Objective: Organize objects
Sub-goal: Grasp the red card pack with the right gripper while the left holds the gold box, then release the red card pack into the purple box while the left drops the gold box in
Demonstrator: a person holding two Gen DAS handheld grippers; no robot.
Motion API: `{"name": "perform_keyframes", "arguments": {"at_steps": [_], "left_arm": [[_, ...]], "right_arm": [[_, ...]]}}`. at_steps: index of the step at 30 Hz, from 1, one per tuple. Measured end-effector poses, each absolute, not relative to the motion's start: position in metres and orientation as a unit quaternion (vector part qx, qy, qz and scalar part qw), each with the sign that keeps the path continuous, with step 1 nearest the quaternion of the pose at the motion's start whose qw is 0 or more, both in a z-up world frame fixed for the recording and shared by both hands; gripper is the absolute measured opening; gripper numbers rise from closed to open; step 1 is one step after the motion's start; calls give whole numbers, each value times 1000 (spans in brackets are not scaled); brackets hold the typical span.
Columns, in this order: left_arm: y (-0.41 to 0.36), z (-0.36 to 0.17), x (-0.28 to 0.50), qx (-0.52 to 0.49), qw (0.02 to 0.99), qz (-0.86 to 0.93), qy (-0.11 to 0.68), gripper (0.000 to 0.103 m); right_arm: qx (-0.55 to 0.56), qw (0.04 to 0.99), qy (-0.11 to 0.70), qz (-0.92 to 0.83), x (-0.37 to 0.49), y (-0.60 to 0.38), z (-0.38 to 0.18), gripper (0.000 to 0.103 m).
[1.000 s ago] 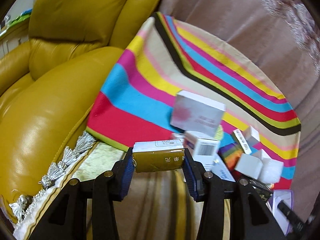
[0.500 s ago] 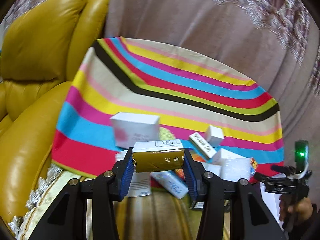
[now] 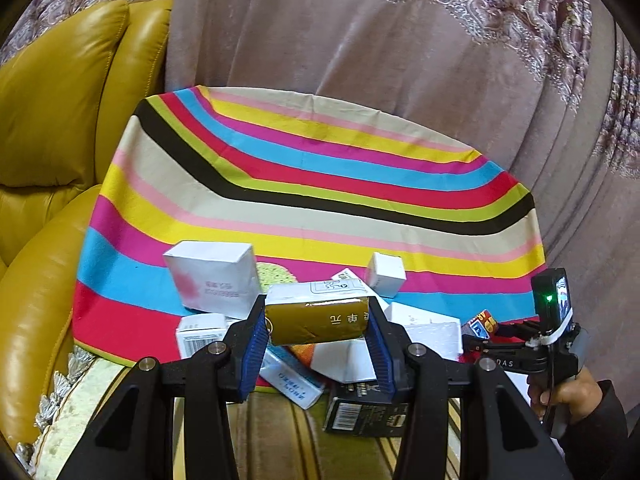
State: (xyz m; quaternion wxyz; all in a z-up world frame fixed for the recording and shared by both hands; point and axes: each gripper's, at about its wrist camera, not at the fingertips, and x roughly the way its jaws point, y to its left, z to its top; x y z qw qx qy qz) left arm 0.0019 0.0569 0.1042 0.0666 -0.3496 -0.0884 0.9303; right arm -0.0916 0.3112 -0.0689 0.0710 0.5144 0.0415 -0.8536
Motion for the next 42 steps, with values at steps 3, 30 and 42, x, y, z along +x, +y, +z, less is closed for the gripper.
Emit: {"name": "perform_keyframes", "arguments": {"at_steps": [3, 30, 42], "left_arm": [[67, 106, 3, -348, 82, 930, -84, 47], [271, 82, 27, -403, 353, 844, 12, 47], [291, 76, 32, -406, 377, 832, 20, 73]], "right_arm": [[503, 57, 23, -862, -82, 321, -61, 64], [502, -156, -137, -839, 87, 449, -38, 64], [497, -157, -133, -843, 94, 448, -31, 73]]}}
